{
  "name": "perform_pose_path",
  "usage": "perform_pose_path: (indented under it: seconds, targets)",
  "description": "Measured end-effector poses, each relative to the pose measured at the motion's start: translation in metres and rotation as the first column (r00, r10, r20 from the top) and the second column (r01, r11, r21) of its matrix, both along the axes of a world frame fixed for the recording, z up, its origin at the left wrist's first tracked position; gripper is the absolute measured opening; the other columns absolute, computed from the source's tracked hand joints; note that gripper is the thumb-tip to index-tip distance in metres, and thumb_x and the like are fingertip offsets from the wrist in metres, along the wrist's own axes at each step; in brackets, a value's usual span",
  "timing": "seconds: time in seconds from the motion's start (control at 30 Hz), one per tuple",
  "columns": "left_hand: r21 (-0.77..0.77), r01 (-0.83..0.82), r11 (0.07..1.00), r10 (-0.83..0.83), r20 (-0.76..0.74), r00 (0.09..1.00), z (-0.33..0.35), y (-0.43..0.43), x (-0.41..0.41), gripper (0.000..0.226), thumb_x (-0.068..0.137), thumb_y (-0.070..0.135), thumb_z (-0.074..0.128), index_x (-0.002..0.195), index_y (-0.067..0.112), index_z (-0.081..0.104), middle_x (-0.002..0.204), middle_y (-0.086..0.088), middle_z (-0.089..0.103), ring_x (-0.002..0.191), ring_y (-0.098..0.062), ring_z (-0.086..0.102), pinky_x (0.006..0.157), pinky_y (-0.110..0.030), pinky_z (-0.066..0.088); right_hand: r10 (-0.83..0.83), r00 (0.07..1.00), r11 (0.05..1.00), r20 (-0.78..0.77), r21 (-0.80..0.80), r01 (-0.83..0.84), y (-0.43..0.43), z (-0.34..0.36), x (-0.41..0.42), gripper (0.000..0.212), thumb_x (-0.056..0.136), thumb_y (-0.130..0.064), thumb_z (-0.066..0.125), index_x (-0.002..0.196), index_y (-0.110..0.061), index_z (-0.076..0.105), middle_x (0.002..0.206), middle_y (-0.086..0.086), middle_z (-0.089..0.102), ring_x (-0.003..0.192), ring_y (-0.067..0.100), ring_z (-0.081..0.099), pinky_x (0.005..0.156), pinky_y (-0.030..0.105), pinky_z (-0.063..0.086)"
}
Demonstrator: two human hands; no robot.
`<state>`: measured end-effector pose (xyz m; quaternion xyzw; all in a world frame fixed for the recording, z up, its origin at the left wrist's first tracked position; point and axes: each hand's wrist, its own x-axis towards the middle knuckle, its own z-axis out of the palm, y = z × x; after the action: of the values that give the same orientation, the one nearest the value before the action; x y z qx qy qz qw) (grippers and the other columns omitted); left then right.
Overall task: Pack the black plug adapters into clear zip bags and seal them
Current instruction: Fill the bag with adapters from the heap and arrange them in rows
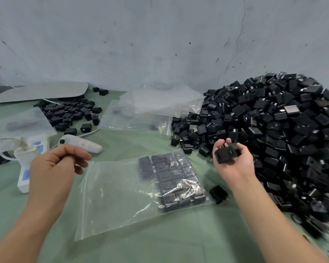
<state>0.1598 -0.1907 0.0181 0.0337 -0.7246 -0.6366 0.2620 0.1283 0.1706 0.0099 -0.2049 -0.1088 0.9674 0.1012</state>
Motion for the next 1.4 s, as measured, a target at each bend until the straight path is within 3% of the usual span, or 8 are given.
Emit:
perform_pose_path:
  seconds: [0.17,0.37,0.67,0.77,0.9,1.03,1.23,1.4]
  targets:
    - [-0.052,0.146,0.988,-0.148,-0.048,0.988,0.015,0.032,0.014,0.043,0.079,-0.009,0.041,0.072,0.021,0.071,0.077,0.002,0.072,0.061,-0.008,0.059,0.052,-0.015,0.047,0.13,0.99,0.985,-0.059,-0.11,-0.136,-0.041,0.016,0.025,0.019,0.098,-0.02,0.051,0.107,-0.008,0.062,0.094,0.015,0.067,0.078,0.029,0.071,0.087,0.055,0.057]
    - [-0.376,0.477,0.794,-0.454,0.154,0.878,0.008,0.104,0.037,0.033,0.084,0.064,0.05,0.116,0.056,0.051,0.11,0.025,0.058,0.089,-0.001,0.062,0.069,-0.011,0.047,0.375,0.927,0.927,-0.013,-0.03,-0.375,-0.117,0.024,0.04,0.019,0.095,-0.029,0.053,0.1,-0.013,0.061,0.094,0.012,0.066,0.081,0.033,0.072,0.089,0.05,0.055]
    - [-0.252,0.219,0.943,-0.212,0.052,0.976,0.014,0.046,0.025,0.027,0.084,0.054,0.06,0.111,0.057,0.056,0.097,0.021,0.068,0.08,-0.002,0.067,0.07,-0.015,0.052,0.33,0.941,0.943,0.075,-0.059,-0.327,-0.122,0.022,0.036,0.009,0.092,-0.017,0.056,0.089,-0.008,0.056,0.073,0.011,0.053,0.054,0.017,0.053,0.044,0.026,0.054]
    - [-0.245,-0.025,0.969,0.066,0.158,0.985,0.005,-0.031,0.018,0.025,0.089,0.034,0.069,0.108,0.047,0.058,0.104,0.007,0.072,0.088,-0.015,0.07,0.084,-0.038,0.056,0.348,0.916,0.889,0.199,0.24,-0.39,-0.1,0.014,0.027,0.007,0.093,-0.021,0.057,0.089,-0.015,0.057,0.066,0.003,0.051,0.049,0.012,0.047,0.038,0.019,0.041]
    - [-0.413,0.078,0.908,0.141,0.473,0.87,-0.031,-0.073,0.028,0.033,0.08,0.031,0.08,0.107,0.035,0.062,0.105,0.001,0.072,0.094,-0.021,0.068,0.079,-0.034,0.047,0.086,0.967,0.271,0.24,0.928,-0.254,-0.084,-0.003,0.017,0.007,0.096,-0.027,0.056,0.098,-0.025,0.063,0.077,-0.005,0.056,0.054,0.01,0.051,0.048,0.025,0.042]
    - [-0.637,0.201,0.744,0.033,0.335,0.942,-0.038,-0.054,0.041,0.037,0.082,0.029,0.078,0.109,0.047,0.061,0.096,0.022,0.068,0.078,0.007,0.058,0.073,-0.017,0.043,0.013,1.0,-0.679,0.005,0.734,0.005,-0.082,-0.023,0.012,0.013,0.097,-0.034,0.055,0.11,-0.033,0.058,0.104,-0.007,0.048,0.073,0.014,0.054,0.059,0.032,0.045]
    - [-0.792,0.307,0.527,-0.191,0.242,0.951,-0.037,-0.018,0.027,0.038,0.089,0.043,0.065,0.124,0.03,0.069,0.104,0.006,0.068,0.095,-0.022,0.063,0.09,-0.042,0.05,0.095,0.995,-0.913,-0.006,0.398,0.09,-0.091,-0.042,0.011,0.023,0.097,-0.034,0.054,0.117,-0.027,0.061,0.113,0.0,0.052,0.098,0.024,0.053,0.077,0.037,0.044]
    - [-0.766,0.475,0.434,-0.302,0.372,0.877,-0.045,-0.029,0.026,0.062,0.073,0.079,0.05,0.133,0.06,0.047,0.121,0.041,0.045,0.114,0.017,0.043,0.098,-0.009,0.031,0.116,0.99,-0.889,0.075,0.453,0.069,-0.09,-0.041,0.009,0.023,0.098,-0.038,0.05,0.118,-0.031,0.058,0.114,-0.003,0.051,0.1,0.022,0.052,0.089,0.037,0.04]
